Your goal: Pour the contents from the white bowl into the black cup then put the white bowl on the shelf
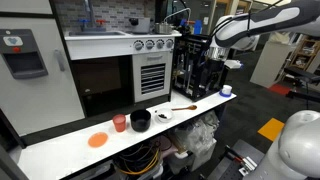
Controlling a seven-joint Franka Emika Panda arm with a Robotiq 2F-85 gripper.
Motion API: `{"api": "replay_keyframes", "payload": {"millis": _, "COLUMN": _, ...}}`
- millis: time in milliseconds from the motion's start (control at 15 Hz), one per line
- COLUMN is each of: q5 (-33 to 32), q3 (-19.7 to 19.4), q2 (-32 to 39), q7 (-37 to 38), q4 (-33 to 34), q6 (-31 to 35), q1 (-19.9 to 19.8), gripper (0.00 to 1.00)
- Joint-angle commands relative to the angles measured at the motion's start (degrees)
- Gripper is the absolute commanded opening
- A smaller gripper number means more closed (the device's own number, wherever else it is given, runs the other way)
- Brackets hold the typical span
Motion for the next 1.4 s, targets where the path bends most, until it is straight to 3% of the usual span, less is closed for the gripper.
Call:
{"api": "replay_keyframes", "payload": {"millis": 0, "q5": 0.6, "q3": 1.2, "q2": 0.2, "q7": -0.5, "q4": 0.1, "q6": -0.2, "q1": -1.3, "gripper": 1.00}}
{"api": "replay_keyframes", "payload": {"millis": 467, "q5": 0.6, "q3": 1.2, "q2": 0.2, "q7": -0.5, "q4": 0.1, "q6": -0.2, "q1": -1.3, "gripper": 1.00}}
{"api": "replay_keyframes", "payload": {"millis": 933, "q5": 6.8, "q3": -2.7, "q2": 4.2, "q7": -3.1, "q4": -4.0, "q6": 11.2, "q1": -2.0, "gripper": 1.00}}
{"api": "replay_keyframes", "payload": {"millis": 1333, "q5": 19.0, "q3": -7.3, "q2": 17.0, "q7": -17.7, "q4": -2.3, "q6": 18.4, "q1": 0.2, "gripper": 1.00}}
